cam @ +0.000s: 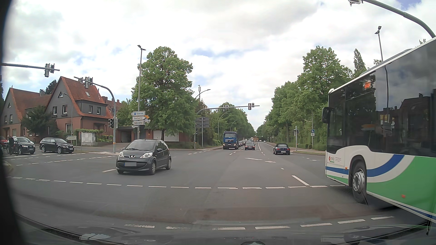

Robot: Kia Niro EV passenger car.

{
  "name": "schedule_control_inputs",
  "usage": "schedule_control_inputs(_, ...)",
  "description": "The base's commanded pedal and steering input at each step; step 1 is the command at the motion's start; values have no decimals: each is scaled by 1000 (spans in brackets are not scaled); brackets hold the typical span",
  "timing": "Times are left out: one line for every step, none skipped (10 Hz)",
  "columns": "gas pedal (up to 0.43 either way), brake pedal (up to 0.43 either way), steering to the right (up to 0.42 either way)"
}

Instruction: Follow the waypoints while adhering to traffic rules and regulations

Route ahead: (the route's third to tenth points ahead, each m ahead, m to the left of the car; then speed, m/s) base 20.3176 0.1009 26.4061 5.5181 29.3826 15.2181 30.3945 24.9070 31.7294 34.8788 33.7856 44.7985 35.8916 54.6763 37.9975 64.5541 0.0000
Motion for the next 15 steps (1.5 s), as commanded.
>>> schedule_control_inputs(0,0,8)
schedule_control_inputs(0,0,8)
schedule_control_inputs(0,0,8)
schedule_control_inputs(0,0,8)
schedule_control_inputs(0,0,8)
schedule_control_inputs(0,0,8)
schedule_control_inputs(0,0,8)
schedule_control_inputs(0,0,8)
schedule_control_inputs(0,0,8)
schedule_control_inputs(0,0,8)
schedule_control_inputs(0,0,8)
schedule_control_inputs(0,0,8)
schedule_control_inputs(0,0,8)
schedule_control_inputs(0,0,8)
schedule_control_inputs(0,0,8)
